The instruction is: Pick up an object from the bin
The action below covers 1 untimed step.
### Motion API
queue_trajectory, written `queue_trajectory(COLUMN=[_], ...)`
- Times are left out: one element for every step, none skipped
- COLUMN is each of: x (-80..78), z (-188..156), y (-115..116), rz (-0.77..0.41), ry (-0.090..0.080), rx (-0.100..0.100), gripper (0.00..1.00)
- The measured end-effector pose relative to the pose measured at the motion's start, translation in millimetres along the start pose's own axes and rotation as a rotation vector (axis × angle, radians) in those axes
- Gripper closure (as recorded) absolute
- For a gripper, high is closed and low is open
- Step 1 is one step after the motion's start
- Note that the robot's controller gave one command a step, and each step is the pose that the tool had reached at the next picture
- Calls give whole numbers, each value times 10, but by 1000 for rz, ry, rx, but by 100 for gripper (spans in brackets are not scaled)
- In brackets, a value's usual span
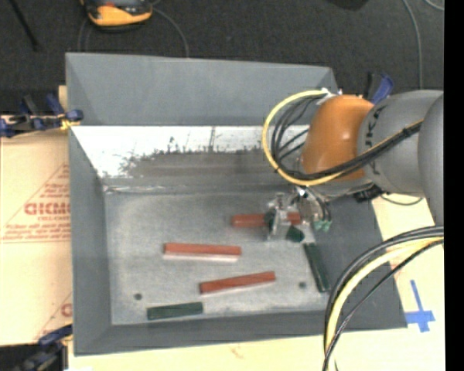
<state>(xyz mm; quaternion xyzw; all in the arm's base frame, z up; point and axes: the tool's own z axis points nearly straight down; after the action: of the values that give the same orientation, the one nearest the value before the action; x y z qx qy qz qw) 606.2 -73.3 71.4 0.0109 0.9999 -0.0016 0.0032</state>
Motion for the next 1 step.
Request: queue_trajectory(x=[0], z=[0], y=[0], rz=[-1], ry=[0], rx=[0], gripper=[100])
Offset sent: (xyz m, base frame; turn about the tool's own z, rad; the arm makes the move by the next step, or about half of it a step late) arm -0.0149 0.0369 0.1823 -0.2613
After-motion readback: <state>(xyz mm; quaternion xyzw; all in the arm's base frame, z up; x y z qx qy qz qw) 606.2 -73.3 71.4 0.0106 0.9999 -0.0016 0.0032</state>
